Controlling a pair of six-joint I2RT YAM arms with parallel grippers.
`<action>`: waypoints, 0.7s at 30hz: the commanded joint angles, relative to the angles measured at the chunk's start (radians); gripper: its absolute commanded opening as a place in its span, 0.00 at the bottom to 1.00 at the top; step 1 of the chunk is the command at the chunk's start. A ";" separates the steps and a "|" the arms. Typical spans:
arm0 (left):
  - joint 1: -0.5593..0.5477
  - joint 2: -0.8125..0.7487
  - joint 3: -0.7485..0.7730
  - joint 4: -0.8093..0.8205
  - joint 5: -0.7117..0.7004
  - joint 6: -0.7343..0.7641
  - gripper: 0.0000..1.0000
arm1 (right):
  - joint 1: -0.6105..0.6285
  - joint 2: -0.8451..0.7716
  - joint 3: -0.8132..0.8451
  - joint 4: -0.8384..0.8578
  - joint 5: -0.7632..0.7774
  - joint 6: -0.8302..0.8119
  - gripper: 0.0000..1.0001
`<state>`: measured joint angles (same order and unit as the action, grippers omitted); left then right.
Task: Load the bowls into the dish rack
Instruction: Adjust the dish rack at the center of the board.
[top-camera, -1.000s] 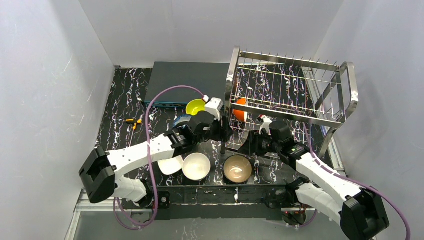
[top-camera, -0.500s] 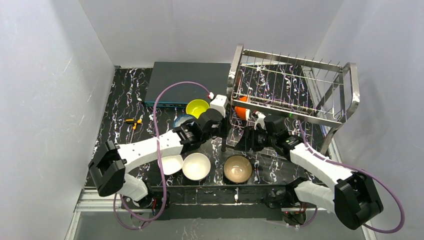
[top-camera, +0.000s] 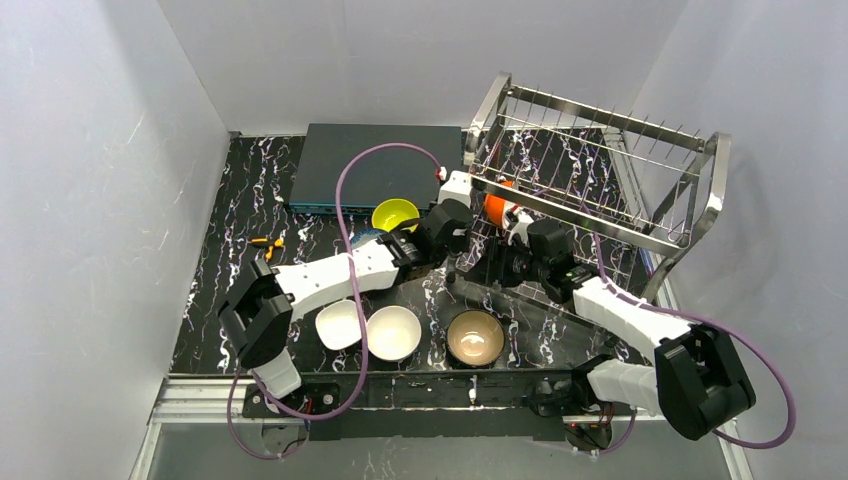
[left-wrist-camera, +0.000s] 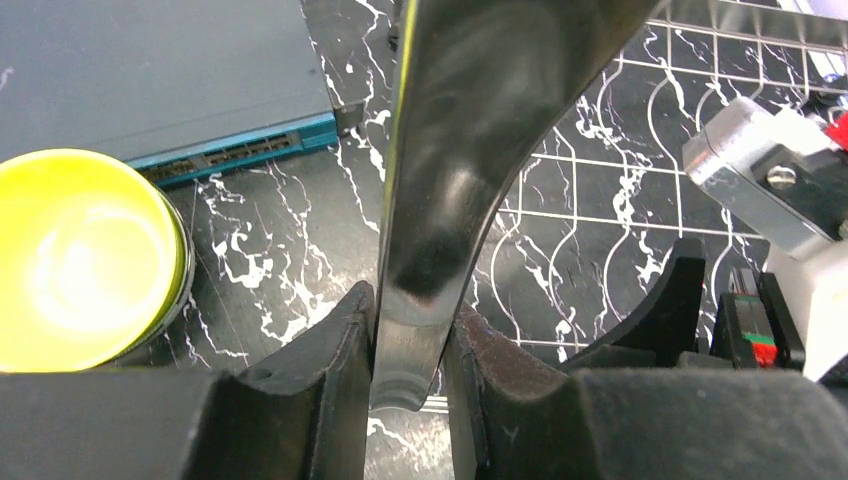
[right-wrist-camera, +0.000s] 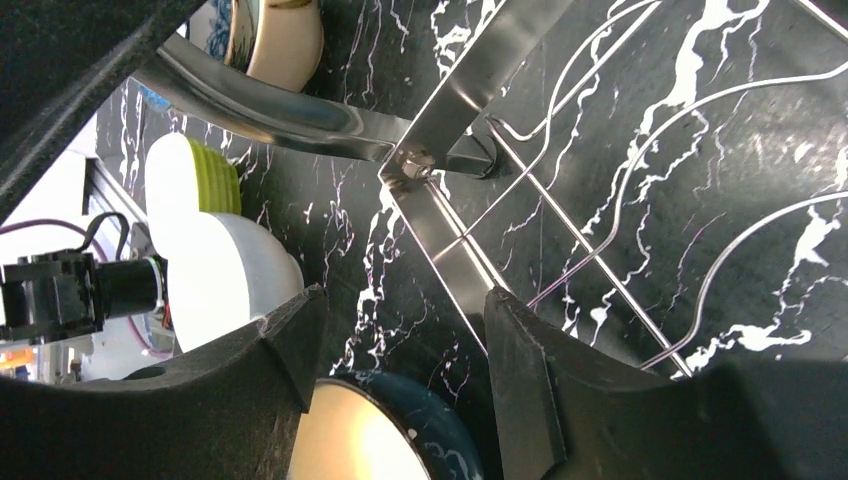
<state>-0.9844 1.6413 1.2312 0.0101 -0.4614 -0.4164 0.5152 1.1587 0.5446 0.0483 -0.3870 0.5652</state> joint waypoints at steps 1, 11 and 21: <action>0.051 0.084 0.106 0.172 0.023 -0.073 0.00 | 0.056 0.034 0.052 -0.056 -0.334 0.097 0.65; 0.117 0.127 0.164 0.171 0.132 -0.037 0.00 | 0.056 0.133 0.068 -0.073 -0.427 -0.019 0.66; 0.141 0.124 0.162 0.155 0.149 -0.036 0.00 | 0.068 0.157 0.122 -0.173 -0.479 -0.168 0.69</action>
<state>-0.8856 1.7260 1.3369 -0.0029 -0.3481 -0.3477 0.5041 1.3003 0.6373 0.0978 -0.4702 0.3710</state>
